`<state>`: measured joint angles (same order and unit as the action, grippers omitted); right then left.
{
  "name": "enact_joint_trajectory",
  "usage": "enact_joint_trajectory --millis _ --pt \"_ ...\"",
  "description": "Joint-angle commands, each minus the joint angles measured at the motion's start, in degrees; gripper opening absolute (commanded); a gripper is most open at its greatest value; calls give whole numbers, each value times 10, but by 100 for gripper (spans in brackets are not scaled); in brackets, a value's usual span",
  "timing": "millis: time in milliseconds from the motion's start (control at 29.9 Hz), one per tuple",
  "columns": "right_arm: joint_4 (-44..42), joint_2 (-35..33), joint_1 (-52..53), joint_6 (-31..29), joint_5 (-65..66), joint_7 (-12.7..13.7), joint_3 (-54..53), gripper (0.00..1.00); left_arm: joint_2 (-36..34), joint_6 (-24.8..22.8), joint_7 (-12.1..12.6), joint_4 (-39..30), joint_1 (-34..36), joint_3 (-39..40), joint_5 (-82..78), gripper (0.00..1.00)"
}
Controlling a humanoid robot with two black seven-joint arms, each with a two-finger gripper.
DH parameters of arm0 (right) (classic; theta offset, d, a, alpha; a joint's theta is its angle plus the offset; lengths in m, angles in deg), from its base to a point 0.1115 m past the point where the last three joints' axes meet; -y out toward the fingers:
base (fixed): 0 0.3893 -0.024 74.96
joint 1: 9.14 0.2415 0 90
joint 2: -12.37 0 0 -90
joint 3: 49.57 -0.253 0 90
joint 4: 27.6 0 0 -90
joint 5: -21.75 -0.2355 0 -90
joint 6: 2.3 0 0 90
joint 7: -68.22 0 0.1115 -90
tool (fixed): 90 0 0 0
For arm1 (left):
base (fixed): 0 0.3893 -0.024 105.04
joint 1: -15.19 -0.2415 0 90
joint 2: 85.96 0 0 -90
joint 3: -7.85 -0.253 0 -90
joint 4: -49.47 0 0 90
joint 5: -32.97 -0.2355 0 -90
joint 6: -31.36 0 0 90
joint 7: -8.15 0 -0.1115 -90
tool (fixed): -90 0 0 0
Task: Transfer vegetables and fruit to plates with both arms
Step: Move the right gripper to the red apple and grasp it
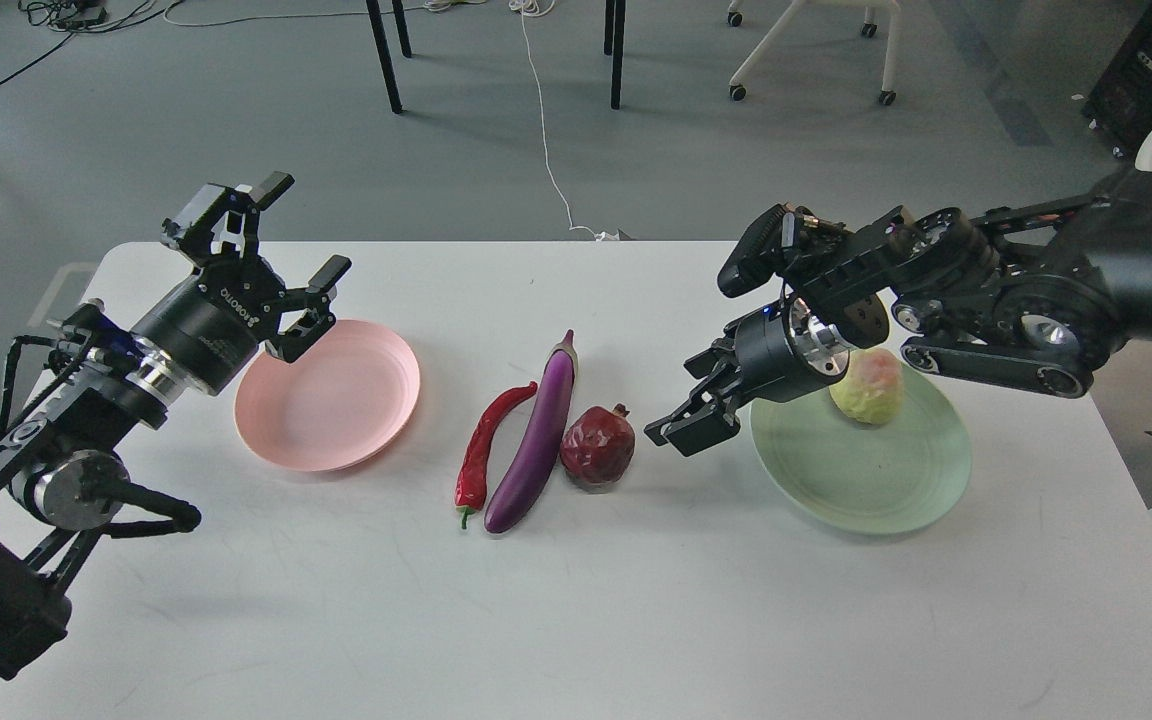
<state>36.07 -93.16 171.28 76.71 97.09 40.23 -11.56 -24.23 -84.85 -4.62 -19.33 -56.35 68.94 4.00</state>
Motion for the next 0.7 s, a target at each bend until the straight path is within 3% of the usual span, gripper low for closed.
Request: enact_joint_trajectory --millis 0,368,669 --pt "-23 40 -20 39 0 0 0 97 0 1 0 0 0 0 0 98" --pt "-84 109 -59 87 2 0 4 97 -6 1 -1 0 -1 1 0 98" --pt "-124 145 -61 93 3 0 36 97 -7 1 -1 0 -2 3 1 98"
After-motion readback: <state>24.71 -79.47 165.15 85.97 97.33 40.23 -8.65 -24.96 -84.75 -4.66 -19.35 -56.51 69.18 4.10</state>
